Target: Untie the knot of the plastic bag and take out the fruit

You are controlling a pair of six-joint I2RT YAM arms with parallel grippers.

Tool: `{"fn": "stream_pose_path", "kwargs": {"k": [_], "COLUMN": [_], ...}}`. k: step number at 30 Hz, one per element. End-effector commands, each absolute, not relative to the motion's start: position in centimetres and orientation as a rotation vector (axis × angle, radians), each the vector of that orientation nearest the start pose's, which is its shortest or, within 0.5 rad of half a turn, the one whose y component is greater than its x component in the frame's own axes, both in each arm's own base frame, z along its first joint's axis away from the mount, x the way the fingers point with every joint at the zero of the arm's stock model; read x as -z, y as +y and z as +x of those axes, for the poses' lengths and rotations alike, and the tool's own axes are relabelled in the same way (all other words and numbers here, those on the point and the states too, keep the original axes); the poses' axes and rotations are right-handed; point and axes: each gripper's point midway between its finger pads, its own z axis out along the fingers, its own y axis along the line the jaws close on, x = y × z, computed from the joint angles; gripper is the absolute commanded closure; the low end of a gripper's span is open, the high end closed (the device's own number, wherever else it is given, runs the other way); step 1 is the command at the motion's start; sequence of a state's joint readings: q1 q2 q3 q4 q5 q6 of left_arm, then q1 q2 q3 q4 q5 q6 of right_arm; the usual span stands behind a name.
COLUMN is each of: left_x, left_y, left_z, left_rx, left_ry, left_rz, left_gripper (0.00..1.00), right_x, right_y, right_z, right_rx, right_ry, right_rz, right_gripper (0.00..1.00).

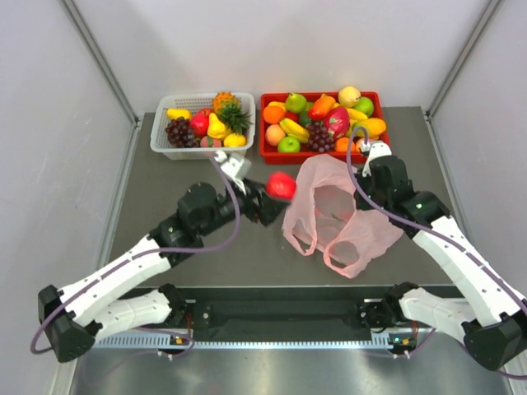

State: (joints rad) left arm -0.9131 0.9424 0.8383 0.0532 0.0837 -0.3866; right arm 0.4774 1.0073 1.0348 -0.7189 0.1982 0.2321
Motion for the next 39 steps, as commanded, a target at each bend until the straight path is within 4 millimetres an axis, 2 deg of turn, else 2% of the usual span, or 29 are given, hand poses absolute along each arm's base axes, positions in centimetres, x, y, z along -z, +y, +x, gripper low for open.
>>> {"fn": "stream_pose_path", "kwargs": {"k": [1, 2, 3, 4, 5, 6, 7, 8, 9, 10, 12, 13, 14, 15, 16, 20, 22, 24, 25, 26, 27, 28, 31, 32, 34, 35, 37, 38, 39], "left_x": [-32.8, -32.1, -31.9, -32.0, -31.0, -30.9, -31.6, -30.3, -30.8, -30.4, -30.3, -31.9, -29.8, -29.4, -28.7, -26.8, -25.5, -23.9, -23.4, -22.9, -23.7, -22.0, -21.0, -20.7, -19.8, -19.5, -19.1, -19.1, -19.0], "left_y": [-27.2, -26.8, -25.0, -24.3, -22.5, -21.6, -20.8, -20.2, -17.6, -17.0, -13.7, -12.9, -11.7, -10.7, -10.1, -5.5, -4.5, -2.8, -2.3, -1.1, -0.8, 0.0, 0.7, 0.9, 1.1, 1.3, 1.7, 2.0, 2.2], "left_z": [26.1, 28.3, 30.9, 32.6, 35.7, 37.2, 38.7, 40.8, 43.0, 45.0, 47.9, 49.3, 51.4, 52.5, 54.5, 58.8, 61.0, 62.4, 63.7, 64.3, 65.1, 65.7, 67.3, 67.6, 68.4, 68.7, 69.1, 69.2, 69.2], "left_rx": [0.904, 0.862, 0.797, 0.761, 0.69, 0.658, 0.632, 0.589, 0.511, 0.483, 0.38, 0.352, 0.304, 0.251, 0.226, 0.147, 0.123, 0.105, 0.112, 0.119, 0.13, 0.12, 0.096, 0.088, 0.071, 0.063, 0.046, 0.03, 0.02], "left_ry": [1.609, 1.622, 1.622, 1.619, 1.634, 1.632, 1.613, 1.64, 1.608, 1.602, 1.579, 1.541, 1.586, 1.596, 1.615, 1.618, 1.634, 1.673, 1.677, 1.684, 1.663, 1.685, 1.691, 1.697, 1.719, 1.723, 1.727, 1.722, 1.72], "left_rz": [0.387, 0.345, 0.279, 0.246, 0.175, 0.143, 0.118, 0.093, 0.022, 0.005, -0.069, -0.086, -0.106, -0.117, -0.137, -0.251, -0.274, -0.314, -0.331, -0.364, -0.365, -0.382, -0.374, -0.377, -0.383, -0.386, -0.4, -0.41, -0.416], "left_gripper": [1.0, 1.0, 1.0, 1.0, 1.0, 1.0, 1.0, 1.0, 1.0, 1.0, 1.0, 1.0, 1.0, 1.0, 1.0, 1.0, 1.0, 1.0, 0.98, 0.95, 0.93, 0.93, 0.9, 0.82, 0.76, 0.67, 0.56, 0.45, 0.39], "right_x": [-23.1, -23.2, -23.4, -23.5, -23.7, -23.7, -23.7, -23.8, -23.7, -23.6, -23.5, -23.6, -23.7, -23.6, -23.6, -23.2, -23.1, -23.2, -23.2, -23.4, -23.5, -23.6, -23.6, -23.6, -23.4, -23.2, -22.8, -22.7, -22.6], "right_y": [11.5, 11.6, 11.7, 11.8, 11.8, 11.8, 11.8, 11.9, 11.8, 12.1, 12.1, 12.1, 12.1, 12.1, 12.1, 12.6, 12.9, 13.1, 13.0, 13.1, 13.0, 13.0, 13.0, 13.1, 13.3, 13.4, 13.5, 13.6, 13.6], "right_z": [26.9, 26.7, 26.5, 26.4, 26.2, 26.1, 26.0, 25.9, 25.7, 25.5, 25.2, 25.2, 25.0, 24.9, 24.9, 25.0, 25.0, 25.1, 25.1, 25.2, 25.3, 25.4, 25.6, 25.7, 26.1, 26.1, 26.5, 26.6, 26.7], "right_rx": [-0.229, -0.239, -0.254, -0.262, -0.266, -0.269, -0.276, -0.281, -0.284, -0.297, -0.307, -0.311, -0.314, -0.317, -0.319, -0.34, -0.351, -0.357, -0.354, -0.354, -0.351, -0.345, -0.34, -0.341, -0.339, -0.335, -0.326, -0.329, -0.327], "right_ry": [2.17, 2.168, 2.162, 2.159, 2.151, 2.148, 2.147, 2.143, 2.147, 2.151, 2.154, 2.15, 2.148, 2.146, 2.143, 2.142, 2.148, 2.144, 2.143, 2.136, 2.132, 2.128, 2.126, 2.128, 2.132, 2.137, 2.146, 2.148, 2.149], "right_rz": [-0.158, -0.162, -0.172, -0.175, -0.179, -0.182, -0.187, -0.19, -0.193, -0.208, -0.22, -0.221, -0.222, -0.224, -0.223, -0.23, -0.239, -0.243, -0.246, -0.247, -0.244, -0.244, -0.246, -0.247, -0.253, -0.257, -0.264, -0.266, -0.268], "right_gripper": [1.0, 1.0, 1.0, 1.0, 1.0, 1.0, 1.0, 1.0, 1.0, 1.0, 1.0, 1.0, 1.0, 1.0, 1.0, 1.0, 1.0, 1.0, 1.0, 1.0, 1.0, 1.0, 1.0, 1.0, 1.0, 1.0, 1.0, 1.0, 1.0]}}
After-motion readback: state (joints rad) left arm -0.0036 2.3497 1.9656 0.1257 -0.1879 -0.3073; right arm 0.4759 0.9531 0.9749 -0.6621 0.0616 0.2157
